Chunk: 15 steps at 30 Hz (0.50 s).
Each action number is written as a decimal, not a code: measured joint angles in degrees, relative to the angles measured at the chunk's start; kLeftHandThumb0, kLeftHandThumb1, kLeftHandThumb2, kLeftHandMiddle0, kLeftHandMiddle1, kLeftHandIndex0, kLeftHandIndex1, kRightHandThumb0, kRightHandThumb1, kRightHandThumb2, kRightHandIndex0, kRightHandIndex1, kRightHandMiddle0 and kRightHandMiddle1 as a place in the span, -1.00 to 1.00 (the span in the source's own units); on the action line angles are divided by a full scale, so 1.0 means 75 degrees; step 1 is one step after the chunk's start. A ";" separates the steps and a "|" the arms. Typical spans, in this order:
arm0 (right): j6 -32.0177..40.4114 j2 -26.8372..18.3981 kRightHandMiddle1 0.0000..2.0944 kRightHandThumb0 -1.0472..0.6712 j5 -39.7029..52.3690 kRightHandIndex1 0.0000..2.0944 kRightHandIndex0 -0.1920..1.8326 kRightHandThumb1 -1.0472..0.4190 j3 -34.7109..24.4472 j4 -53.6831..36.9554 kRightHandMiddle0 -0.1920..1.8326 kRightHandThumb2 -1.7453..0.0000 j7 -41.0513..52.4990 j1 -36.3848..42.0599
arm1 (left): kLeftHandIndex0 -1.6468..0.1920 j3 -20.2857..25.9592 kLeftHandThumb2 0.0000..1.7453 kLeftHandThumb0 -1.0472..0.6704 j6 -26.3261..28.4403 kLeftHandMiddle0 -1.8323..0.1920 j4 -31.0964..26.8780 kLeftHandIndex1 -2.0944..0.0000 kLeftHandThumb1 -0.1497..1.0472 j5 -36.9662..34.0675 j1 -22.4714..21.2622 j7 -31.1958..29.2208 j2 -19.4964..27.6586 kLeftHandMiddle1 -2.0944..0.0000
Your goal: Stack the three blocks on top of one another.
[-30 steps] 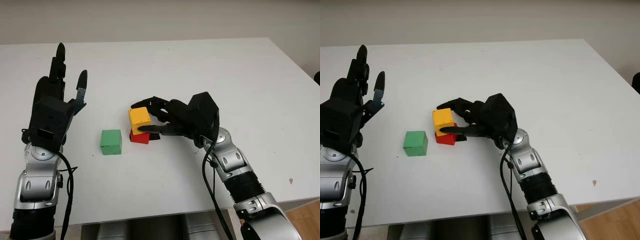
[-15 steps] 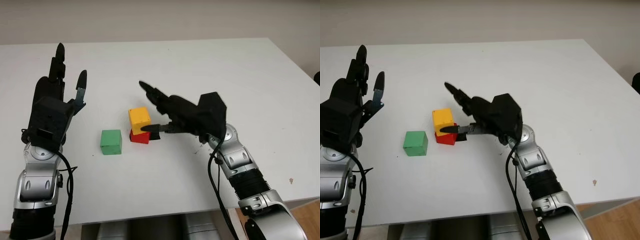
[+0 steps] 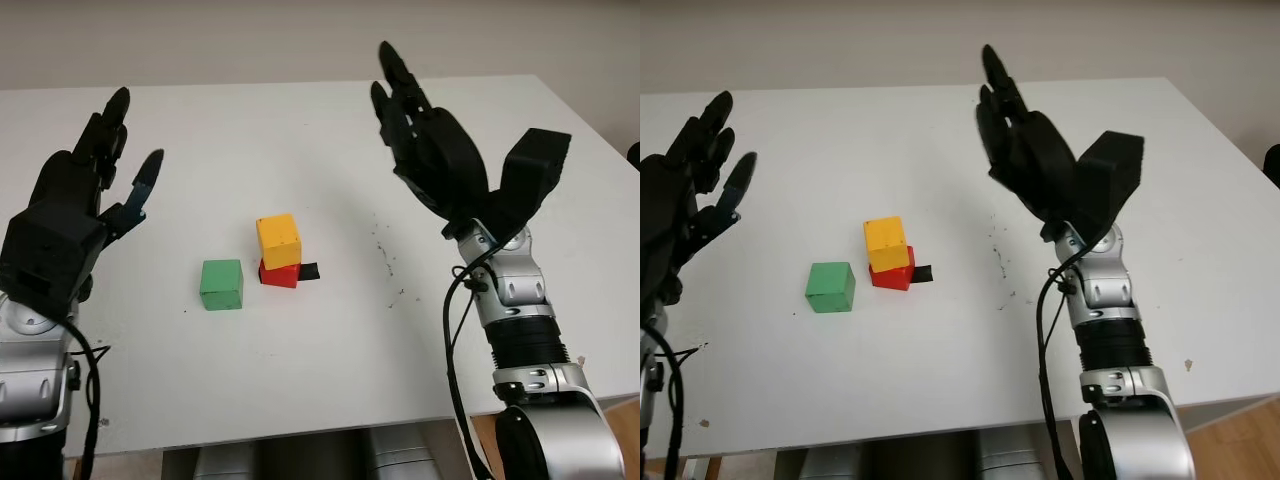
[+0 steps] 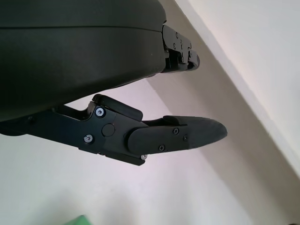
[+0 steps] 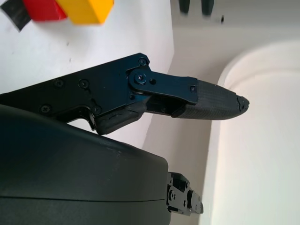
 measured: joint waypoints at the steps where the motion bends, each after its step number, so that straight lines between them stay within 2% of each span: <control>1: 0.0032 -0.0074 -1.00 -0.66 -0.0002 -1.00 -1.00 -1.00 -0.0079 0.0103 -1.00 0.25 -0.0106 -0.0036 | 0.45 0.0073 -0.75 -0.52 0.0002 0.42 -0.0070 0.81 1.00 -0.0011 0.0075 -0.0125 0.0128 0.88; 3: 0.0077 -0.0226 -1.00 -0.66 -0.0024 -1.00 -1.00 -1.00 -0.0205 0.0383 -1.00 0.26 -0.0311 -0.0147 | 0.39 0.0144 -0.83 -0.50 -0.0004 0.37 -0.0279 0.79 1.00 0.0091 0.0260 -0.0420 0.0464 0.89; 8: 0.0284 -0.0547 -1.00 -0.70 -0.0051 -1.00 -1.00 -1.00 -0.0427 0.0817 -1.00 0.26 -0.0681 -0.0355 | 0.43 0.0266 -0.91 -0.53 -0.0180 0.44 -0.0543 0.83 0.99 0.0481 0.0645 -0.1365 0.1633 0.94; 12: 0.0494 -0.0573 -1.00 -0.71 -0.0069 -1.00 -1.00 -1.00 -0.0413 0.0818 -1.00 0.27 -0.0787 -0.0364 | 0.58 0.0294 -0.93 -0.65 -0.0042 0.66 -0.0740 0.93 0.98 0.0628 0.0963 -0.2153 0.2220 0.99; 15: 0.0612 -0.0593 -1.00 -0.71 -0.0091 -1.00 -1.00 -1.00 -0.0352 0.0763 -1.00 0.26 -0.0678 -0.0324 | 0.61 0.0184 -0.94 -0.73 0.0256 0.71 -0.0895 0.95 0.97 0.0975 0.1149 -0.2441 0.2494 0.98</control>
